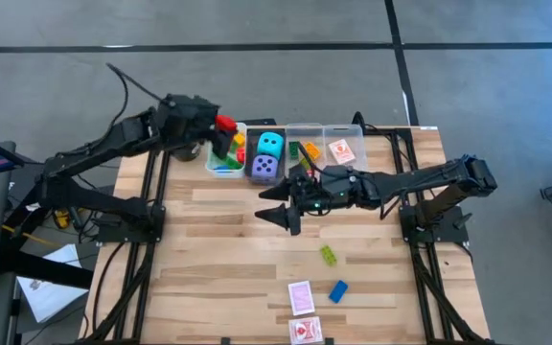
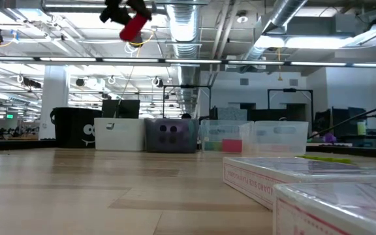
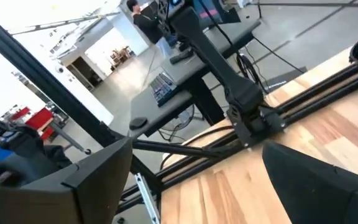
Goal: Pick & Place Toys
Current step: Put the big red 3-stud game piece into the white bin, then put the small light green 8-stud game piece into the left transparent bin
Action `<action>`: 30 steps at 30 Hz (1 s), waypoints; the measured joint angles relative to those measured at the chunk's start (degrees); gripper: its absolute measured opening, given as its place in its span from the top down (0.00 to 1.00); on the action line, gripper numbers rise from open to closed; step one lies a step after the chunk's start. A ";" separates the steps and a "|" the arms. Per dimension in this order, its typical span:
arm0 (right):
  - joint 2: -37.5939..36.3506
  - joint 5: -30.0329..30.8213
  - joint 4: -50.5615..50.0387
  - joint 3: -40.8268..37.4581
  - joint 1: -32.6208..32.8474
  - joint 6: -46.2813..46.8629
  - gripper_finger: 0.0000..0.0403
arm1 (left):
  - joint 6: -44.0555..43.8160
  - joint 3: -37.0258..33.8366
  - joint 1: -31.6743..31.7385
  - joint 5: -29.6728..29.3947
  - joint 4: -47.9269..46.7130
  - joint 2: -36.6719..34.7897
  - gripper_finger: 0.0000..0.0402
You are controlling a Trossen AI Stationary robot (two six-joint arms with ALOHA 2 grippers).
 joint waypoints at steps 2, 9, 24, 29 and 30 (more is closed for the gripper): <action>0.29 0.06 -0.13 0.00 0.26 0.96 0.12 | 1.72 0.01 3.14 -0.63 -0.35 1.22 0.35; 0.41 3.09 -5.00 -0.02 1.79 3.61 0.12 | 5.34 -0.03 12.35 -0.60 -0.68 6.65 0.35; 0.39 14.45 -39.41 -0.03 10.60 13.09 0.12 | 2.23 -0.03 17.78 4.45 -3.84 21.65 0.29; 0.24 14.51 -49.76 -0.04 14.87 19.52 0.12 | 0.68 -0.03 17.78 9.36 -4.43 23.41 0.27; 0.14 14.67 -51.15 -0.04 15.75 20.69 0.12 | 0.63 -0.03 17.78 9.64 -4.43 23.41 0.26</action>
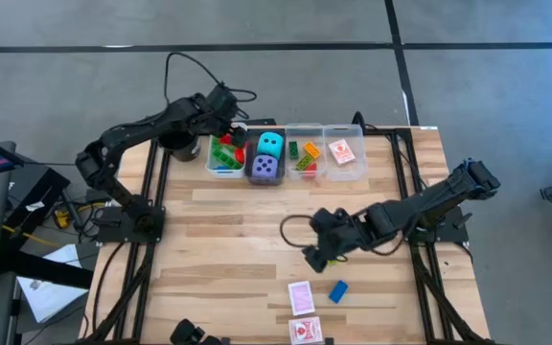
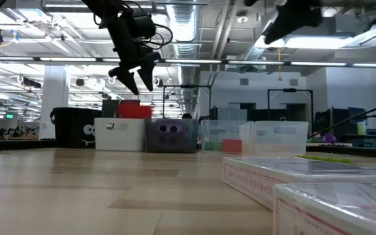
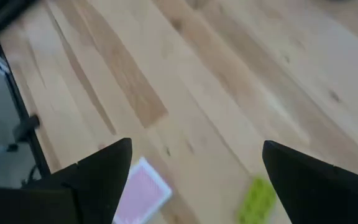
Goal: Pick & Place Toys
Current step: Put the small light green 8-stud game piece into the left transparent bin
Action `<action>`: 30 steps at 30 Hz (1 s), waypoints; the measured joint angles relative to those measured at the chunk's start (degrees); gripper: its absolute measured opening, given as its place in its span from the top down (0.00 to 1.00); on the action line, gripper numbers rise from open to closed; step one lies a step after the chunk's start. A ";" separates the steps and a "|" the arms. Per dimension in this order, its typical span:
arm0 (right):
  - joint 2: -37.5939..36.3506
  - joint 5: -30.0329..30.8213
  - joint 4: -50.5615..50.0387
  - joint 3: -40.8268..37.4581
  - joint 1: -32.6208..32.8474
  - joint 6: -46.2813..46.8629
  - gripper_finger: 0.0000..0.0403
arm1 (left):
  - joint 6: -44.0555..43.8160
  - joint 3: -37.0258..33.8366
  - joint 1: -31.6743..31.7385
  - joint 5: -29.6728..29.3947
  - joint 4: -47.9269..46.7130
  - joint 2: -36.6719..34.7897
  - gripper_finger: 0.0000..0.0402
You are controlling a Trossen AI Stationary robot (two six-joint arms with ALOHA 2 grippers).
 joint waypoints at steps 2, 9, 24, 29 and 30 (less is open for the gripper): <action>-0.17 0.15 -2.36 0.00 1.53 2.27 0.12 | -0.02 0.02 0.00 0.23 -0.02 -0.07 0.25; -0.12 0.18 -13.74 0.00 6.11 12.48 0.12 | -1.40 0.02 -0.41 0.73 -2.91 -1.47 0.22; 1.54 -1.01 -22.51 -3.19 8.38 24.42 0.12 | -10.50 0.03 -15.02 20.60 3.52 -2.88 0.23; 5.38 -1.57 -19.01 -4.85 6.24 21.07 0.12 | -10.28 0.04 -21.74 18.62 9.15 -2.88 0.22; 6.22 -1.88 -17.81 -4.97 5.87 21.07 0.12 | -10.29 0.04 -22.72 17.75 9.73 -2.87 0.22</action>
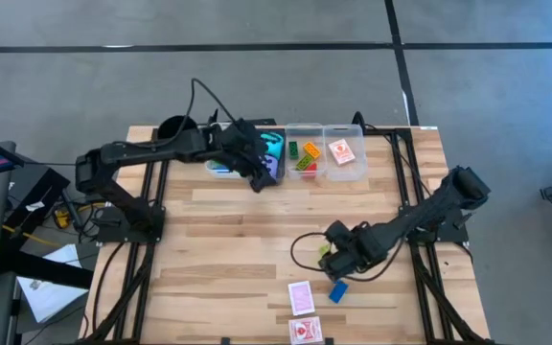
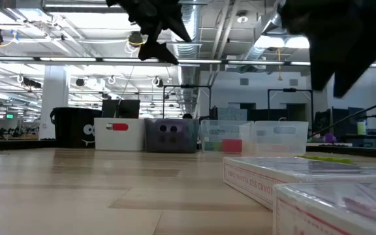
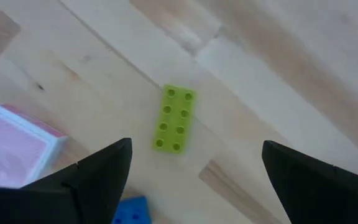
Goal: Pick & Place Toys
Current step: Put the small light green 8-stud game piece into the left transparent bin
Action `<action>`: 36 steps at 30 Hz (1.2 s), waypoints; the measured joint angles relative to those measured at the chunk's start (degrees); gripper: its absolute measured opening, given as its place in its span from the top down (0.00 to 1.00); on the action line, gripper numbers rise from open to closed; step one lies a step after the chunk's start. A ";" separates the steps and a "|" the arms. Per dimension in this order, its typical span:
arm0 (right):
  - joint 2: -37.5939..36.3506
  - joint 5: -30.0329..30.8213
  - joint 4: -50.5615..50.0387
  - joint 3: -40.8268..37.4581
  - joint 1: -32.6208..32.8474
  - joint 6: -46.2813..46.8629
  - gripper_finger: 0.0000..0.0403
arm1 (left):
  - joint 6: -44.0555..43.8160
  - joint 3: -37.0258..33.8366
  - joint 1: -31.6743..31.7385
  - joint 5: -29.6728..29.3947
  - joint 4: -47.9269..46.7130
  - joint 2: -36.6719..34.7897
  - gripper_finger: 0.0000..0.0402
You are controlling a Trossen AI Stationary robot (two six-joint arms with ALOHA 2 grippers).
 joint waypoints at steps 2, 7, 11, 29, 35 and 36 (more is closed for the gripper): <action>2.00 -1.34 0.50 -0.59 -0.50 -0.02 0.12 | 0.00 -0.02 -1.63 -1.40 0.76 0.03 0.22; 6.64 -3.27 4.37 -0.59 -0.65 0.05 0.12 | -0.02 0.00 -3.40 -2.37 0.99 0.03 0.22; 9.14 -3.46 8.49 -0.59 0.01 0.74 0.12 | -0.04 0.00 -3.53 -2.48 1.39 0.03 0.22; 12.70 22.80 8.96 -1.13 12.77 25.95 0.12 | -0.04 0.00 -3.53 -2.51 2.57 0.06 0.23; 19.05 22.80 7.94 -1.15 15.09 31.22 0.12 | -0.15 0.00 -3.53 -2.53 2.96 0.06 0.23; 20.38 22.80 7.97 -1.15 15.41 33.05 0.12 | -0.71 0.00 -3.53 -2.51 2.96 0.06 0.23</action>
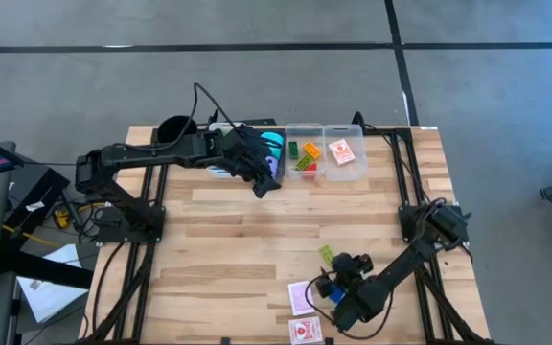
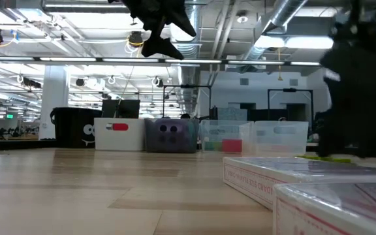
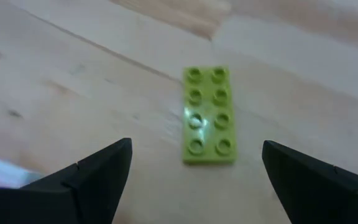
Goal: Pick & Place Toys
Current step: Put the small light green 8-stud game piece into the left transparent bin
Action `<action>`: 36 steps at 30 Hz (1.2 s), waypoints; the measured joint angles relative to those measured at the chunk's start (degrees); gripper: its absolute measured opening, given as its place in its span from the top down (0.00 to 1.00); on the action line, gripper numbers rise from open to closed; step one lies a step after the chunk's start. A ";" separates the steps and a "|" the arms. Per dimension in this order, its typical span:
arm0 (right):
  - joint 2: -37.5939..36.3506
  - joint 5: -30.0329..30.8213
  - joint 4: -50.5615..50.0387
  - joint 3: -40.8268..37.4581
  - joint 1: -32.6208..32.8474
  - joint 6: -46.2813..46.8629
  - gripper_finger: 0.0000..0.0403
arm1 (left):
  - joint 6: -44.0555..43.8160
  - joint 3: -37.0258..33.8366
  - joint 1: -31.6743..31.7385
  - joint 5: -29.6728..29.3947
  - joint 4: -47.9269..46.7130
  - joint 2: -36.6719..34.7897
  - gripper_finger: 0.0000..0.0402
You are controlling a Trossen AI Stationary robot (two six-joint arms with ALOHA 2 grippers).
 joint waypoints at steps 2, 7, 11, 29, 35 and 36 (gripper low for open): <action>2.04 -0.07 -0.09 -0.02 0.57 3.97 0.12 | -1.19 0.00 0.00 0.00 -0.02 0.00 0.23; 4.61 0.82 -0.83 0.07 1.70 8.20 0.12 | -4.01 0.00 0.00 0.19 -0.04 0.00 0.23; 4.79 1.04 -0.79 0.09 1.57 6.09 0.12 | -5.10 0.00 0.00 0.50 -0.07 0.00 0.23; 7.20 1.66 2.68 0.12 -1.93 1.21 0.20 | -6.58 0.00 -1.23 0.63 -0.15 0.00 0.24; 7.24 0.90 2.39 0.11 -2.01 1.32 0.37 | -6.55 0.00 -1.25 0.63 -0.14 0.00 0.24; 7.24 0.55 2.31 0.11 -2.03 1.42 0.40 | -6.56 0.00 -1.25 0.63 -0.14 0.00 0.24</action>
